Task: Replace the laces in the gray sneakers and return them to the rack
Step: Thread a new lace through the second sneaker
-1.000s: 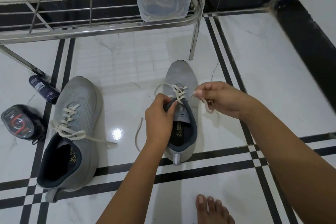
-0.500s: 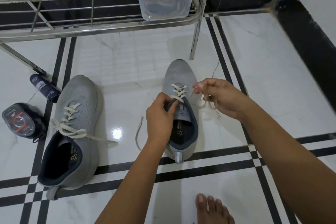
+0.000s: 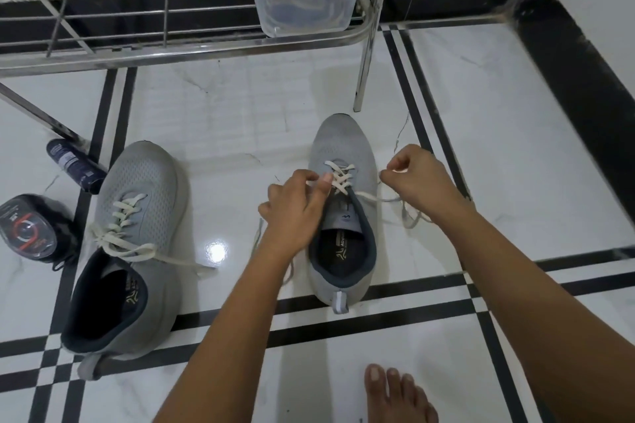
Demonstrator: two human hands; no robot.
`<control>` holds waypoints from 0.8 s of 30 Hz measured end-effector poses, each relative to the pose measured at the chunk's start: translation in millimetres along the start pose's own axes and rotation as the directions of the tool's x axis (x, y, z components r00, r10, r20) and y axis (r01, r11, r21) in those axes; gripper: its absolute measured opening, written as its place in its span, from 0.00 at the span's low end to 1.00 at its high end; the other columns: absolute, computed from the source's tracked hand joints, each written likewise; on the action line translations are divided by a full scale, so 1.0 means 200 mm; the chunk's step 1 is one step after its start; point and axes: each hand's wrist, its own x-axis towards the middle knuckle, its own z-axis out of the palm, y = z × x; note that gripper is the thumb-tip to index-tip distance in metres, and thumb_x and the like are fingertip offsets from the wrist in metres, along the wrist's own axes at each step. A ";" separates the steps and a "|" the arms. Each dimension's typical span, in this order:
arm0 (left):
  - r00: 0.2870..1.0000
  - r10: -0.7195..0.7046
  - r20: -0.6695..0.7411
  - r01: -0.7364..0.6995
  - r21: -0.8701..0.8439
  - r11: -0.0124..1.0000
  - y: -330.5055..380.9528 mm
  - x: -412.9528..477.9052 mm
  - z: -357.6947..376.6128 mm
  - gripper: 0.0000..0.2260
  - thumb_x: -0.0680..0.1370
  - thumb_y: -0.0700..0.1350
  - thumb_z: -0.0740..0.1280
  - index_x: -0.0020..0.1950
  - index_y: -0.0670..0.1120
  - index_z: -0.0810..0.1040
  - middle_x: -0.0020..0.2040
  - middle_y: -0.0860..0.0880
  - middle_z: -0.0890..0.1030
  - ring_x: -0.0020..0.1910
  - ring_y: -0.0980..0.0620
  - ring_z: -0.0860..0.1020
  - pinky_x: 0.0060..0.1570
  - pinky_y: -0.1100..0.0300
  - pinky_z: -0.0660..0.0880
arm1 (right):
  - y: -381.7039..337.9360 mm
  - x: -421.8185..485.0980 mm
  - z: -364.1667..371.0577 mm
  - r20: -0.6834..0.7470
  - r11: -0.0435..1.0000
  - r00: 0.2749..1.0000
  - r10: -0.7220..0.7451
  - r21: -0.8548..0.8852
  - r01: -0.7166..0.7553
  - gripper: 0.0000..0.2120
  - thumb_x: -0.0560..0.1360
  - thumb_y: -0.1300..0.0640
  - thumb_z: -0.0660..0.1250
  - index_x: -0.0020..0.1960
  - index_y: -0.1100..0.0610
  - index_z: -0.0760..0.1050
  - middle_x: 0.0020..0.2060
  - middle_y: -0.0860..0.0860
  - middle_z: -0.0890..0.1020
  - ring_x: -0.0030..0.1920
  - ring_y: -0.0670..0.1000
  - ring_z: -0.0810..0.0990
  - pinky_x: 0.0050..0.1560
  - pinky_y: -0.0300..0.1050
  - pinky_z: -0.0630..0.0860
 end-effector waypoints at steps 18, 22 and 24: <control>0.939 0.282 0.196 -0.268 -0.098 0.958 0.13 0.04 -0.25 0.10 0.75 0.46 0.69 0.56 0.51 0.80 0.50 0.54 0.76 0.39 0.57 0.72 0.41 0.72 0.69 | -0.21 -0.06 -0.04 0.597 0.928 0.794 0.114 0.222 -0.299 0.10 0.78 0.57 0.58 0.44 0.58 0.77 0.26 0.48 0.71 0.21 0.43 0.56 0.21 0.34 0.54; 0.922 0.336 0.195 -0.339 -0.017 0.941 0.15 0.04 -0.17 0.08 0.78 0.42 0.65 0.55 0.42 0.80 0.50 0.49 0.75 0.40 0.59 0.69 0.40 0.78 0.64 | -0.20 -0.08 -0.10 0.636 0.944 0.767 0.081 0.198 -0.264 0.10 0.78 0.56 0.58 0.43 0.57 0.75 0.25 0.46 0.66 0.23 0.44 0.55 0.24 0.37 0.52; 0.956 0.258 0.142 -0.253 -0.050 0.966 0.12 0.05 -0.16 0.08 0.79 0.43 0.62 0.52 0.43 0.80 0.49 0.50 0.73 0.42 0.57 0.69 0.39 0.73 0.64 | -0.18 -0.08 -0.12 0.565 0.980 0.822 0.069 0.116 -0.161 0.06 0.78 0.55 0.62 0.46 0.57 0.75 0.27 0.48 0.67 0.24 0.45 0.58 0.25 0.38 0.54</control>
